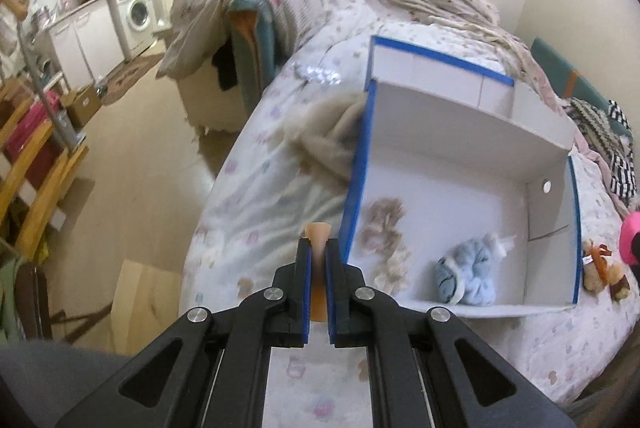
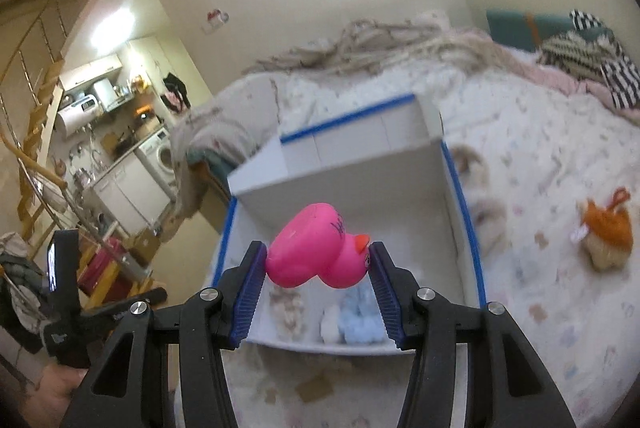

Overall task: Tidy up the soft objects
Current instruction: 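Carry the orange item and pink duck over the box and lower them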

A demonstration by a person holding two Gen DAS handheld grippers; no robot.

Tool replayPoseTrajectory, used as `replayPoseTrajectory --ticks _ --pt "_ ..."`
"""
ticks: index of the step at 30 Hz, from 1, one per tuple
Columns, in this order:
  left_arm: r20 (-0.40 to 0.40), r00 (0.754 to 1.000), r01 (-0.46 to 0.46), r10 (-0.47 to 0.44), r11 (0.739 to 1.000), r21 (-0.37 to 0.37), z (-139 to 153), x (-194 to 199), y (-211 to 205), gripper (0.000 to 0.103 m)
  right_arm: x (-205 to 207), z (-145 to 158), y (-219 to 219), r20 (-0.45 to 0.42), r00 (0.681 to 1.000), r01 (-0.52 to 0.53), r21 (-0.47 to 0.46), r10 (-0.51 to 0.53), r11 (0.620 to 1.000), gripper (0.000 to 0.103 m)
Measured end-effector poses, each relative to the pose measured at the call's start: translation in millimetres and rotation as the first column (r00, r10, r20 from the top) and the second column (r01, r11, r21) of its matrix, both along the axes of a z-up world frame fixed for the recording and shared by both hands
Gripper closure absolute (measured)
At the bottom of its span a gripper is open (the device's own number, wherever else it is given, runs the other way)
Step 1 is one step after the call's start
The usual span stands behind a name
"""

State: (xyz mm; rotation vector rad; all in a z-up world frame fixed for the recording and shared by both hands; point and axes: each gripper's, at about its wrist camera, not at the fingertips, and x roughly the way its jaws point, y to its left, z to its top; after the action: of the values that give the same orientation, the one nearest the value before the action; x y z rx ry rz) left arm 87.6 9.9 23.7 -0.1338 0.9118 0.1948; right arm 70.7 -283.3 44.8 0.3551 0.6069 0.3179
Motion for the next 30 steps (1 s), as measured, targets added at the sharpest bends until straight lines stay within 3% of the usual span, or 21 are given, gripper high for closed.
replayPoseTrajectory --ticks 5,10,17,22,30 --pt "0.012 0.999 0.050 -0.050 0.998 0.034 9 30 -15 0.097 27 18 8 0.021 1.000 -0.003 -0.034 0.004 0.999 0.048" --pt "0.022 0.992 0.120 -0.122 0.990 0.074 11 56 -39 0.097 72 13 13 -0.037 0.999 -0.019 -0.052 0.017 0.998 0.048" --pt "-0.030 0.968 0.252 -0.250 0.961 0.111 -25 91 -78 0.097 107 -52 27 -0.205 0.978 -0.054 -0.117 0.029 0.992 0.048" --pt "-0.108 0.953 0.288 -0.281 0.956 0.055 -63 97 -87 0.097 121 -96 37 -0.350 0.937 -0.079 -0.172 0.014 0.982 0.048" --pt "-0.198 0.938 0.286 -0.286 0.958 -0.024 -86 118 -83 0.097 126 -117 47 -0.413 0.910 -0.107 -0.221 0.006 0.969 0.048"
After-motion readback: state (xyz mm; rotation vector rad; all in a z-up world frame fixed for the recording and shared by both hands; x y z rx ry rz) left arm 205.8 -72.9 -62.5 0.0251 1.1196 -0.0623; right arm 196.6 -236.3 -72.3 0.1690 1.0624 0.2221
